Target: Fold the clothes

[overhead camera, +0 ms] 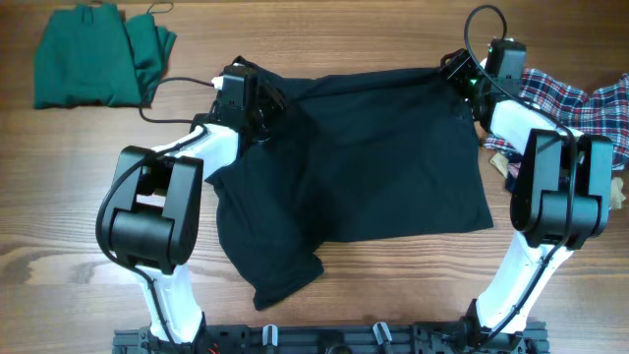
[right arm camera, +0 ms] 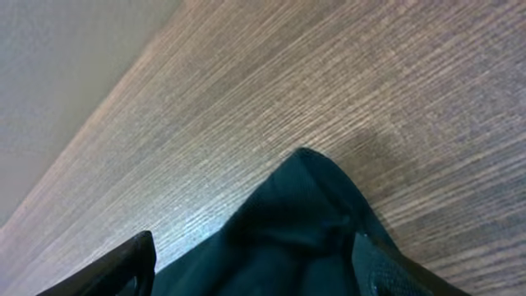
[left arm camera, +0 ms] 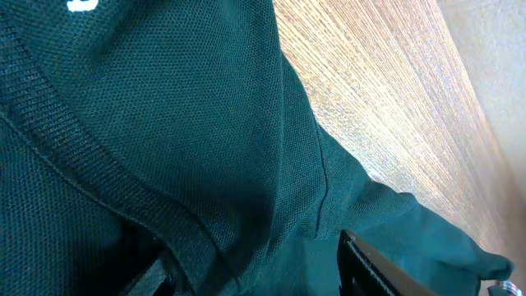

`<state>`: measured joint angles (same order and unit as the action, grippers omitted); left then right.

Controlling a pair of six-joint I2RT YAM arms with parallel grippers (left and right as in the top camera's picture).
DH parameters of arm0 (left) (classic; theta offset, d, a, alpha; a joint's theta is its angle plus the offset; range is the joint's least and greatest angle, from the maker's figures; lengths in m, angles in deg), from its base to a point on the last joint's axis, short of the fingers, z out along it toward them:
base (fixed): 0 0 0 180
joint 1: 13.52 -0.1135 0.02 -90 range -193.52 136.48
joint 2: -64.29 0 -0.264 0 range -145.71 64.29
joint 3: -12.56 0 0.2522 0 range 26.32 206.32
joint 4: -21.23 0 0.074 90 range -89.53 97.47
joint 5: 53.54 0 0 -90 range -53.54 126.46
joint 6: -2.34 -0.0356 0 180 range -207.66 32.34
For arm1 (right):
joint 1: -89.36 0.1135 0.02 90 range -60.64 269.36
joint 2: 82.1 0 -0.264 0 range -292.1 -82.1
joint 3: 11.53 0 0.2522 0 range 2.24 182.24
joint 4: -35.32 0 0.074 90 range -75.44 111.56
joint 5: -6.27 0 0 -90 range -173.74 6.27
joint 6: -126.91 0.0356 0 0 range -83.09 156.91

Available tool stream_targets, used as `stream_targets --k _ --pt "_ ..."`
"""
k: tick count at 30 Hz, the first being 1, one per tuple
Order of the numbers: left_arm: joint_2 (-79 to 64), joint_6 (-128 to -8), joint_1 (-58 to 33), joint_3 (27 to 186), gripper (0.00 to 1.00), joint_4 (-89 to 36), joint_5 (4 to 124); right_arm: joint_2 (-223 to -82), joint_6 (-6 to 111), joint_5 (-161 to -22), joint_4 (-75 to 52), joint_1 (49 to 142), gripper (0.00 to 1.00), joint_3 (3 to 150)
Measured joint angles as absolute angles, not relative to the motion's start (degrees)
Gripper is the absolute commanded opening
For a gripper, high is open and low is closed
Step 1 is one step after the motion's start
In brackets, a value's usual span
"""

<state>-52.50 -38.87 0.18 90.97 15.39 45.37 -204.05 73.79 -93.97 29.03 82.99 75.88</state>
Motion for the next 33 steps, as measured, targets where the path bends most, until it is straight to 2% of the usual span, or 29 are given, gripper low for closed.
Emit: stream_targets --k 7,12,17,24,28,30,32,33 --pt "-52.5 -38.87 0.18 90.97 0.59 15.37 45.37 -204.57 73.66 -93.3 29.53 82.99 0.77 75.88" --pt "-52.5 -38.87 0.18 90.97 0.59 15.26 45.37 -206.67 67.36 -92.01 32.83 82.99 0.77 75.88" --pt "-52.5 -38.87 0.18 90.97 0.59 14.75 45.37 -206.82 60.68 -91.13 36.28 82.99 0.72 75.88" --pt "-52.5 -38.87 0.18 91.01 0.59 14.58 45.37 -206.85 57.53 -92.73 36.7 82.99 0.68 75.88" --pt "-52.5 -38.87 0.18 91.01 0.59 14.43 45.37 -207.94 57.11 -92.79 35.24 82.99 0.6 75.88" --pt "-52.5 -38.87 0.18 91.03 0.55 14.38 45.37 -208.33 56.89 -92.9 34.93 82.97 0.59 75.88" --pt "-52.5 -38.89 0.18 91.05 0.45 14.32 45.37 -208.35 56.89 -93.19 34.86 82.97 0.58 75.88" --pt "-52.5 -38.87 0.18 91.05 0.4 14.16 45.37 -208.35 56.89 -93.65 34.89 82.97 0.51 75.88"
